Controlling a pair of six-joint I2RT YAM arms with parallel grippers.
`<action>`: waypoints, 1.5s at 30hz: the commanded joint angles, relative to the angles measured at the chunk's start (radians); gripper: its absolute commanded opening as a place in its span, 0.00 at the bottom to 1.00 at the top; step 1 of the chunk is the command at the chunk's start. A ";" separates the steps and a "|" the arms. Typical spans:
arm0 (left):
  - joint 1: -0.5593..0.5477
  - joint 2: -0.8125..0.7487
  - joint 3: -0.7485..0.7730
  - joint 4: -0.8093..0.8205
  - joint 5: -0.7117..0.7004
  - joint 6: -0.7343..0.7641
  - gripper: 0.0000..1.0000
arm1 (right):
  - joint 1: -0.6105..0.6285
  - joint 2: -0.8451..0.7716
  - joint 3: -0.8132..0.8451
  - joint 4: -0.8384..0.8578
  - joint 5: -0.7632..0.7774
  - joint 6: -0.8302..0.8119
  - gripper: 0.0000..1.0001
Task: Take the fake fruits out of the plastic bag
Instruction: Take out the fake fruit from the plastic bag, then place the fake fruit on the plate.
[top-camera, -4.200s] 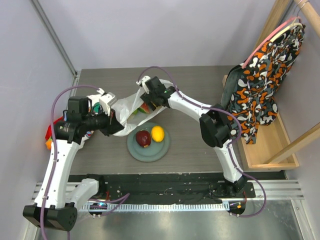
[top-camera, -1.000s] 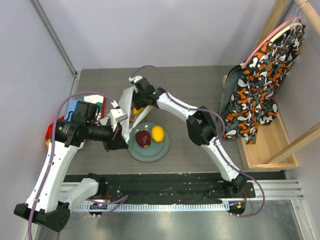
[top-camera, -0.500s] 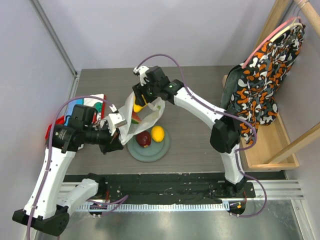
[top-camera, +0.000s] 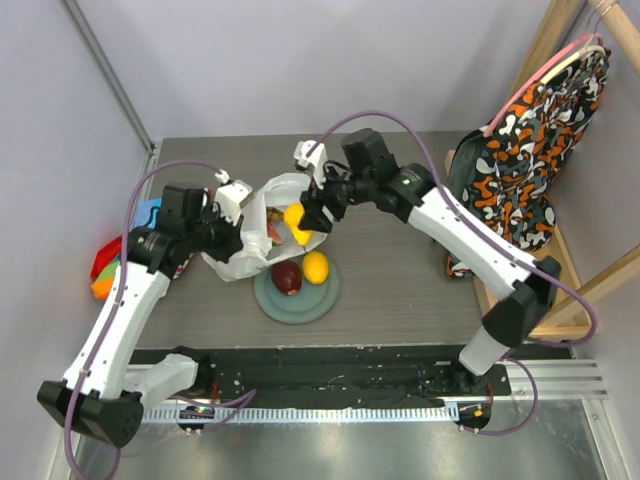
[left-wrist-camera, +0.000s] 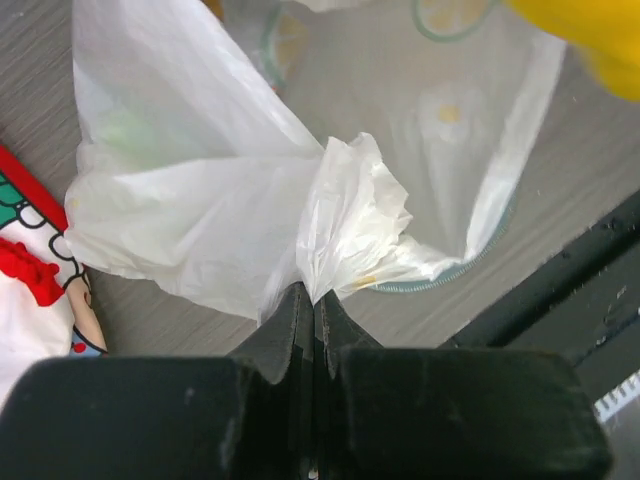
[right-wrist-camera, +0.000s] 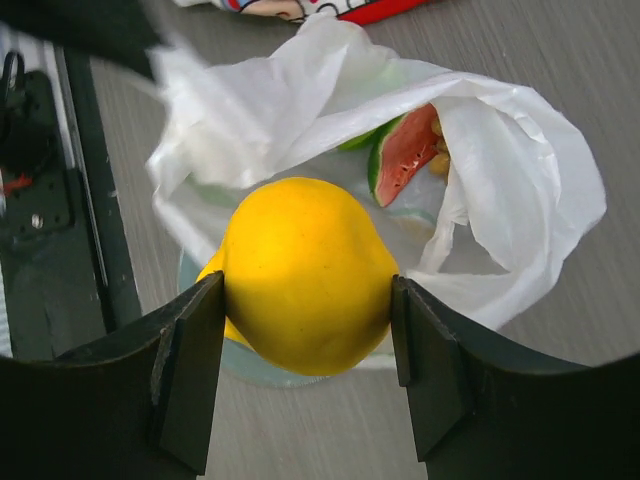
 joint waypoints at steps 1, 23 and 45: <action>0.020 0.096 0.082 0.153 -0.101 -0.123 0.00 | 0.027 -0.139 -0.088 -0.202 -0.126 -0.322 0.01; 0.148 0.053 0.168 0.080 -0.046 -0.123 0.00 | 0.197 0.025 -0.414 0.062 0.054 -0.761 0.18; 0.151 -0.070 0.016 -0.048 0.200 -0.013 0.00 | 0.079 -0.148 -0.199 0.271 0.280 -0.303 0.98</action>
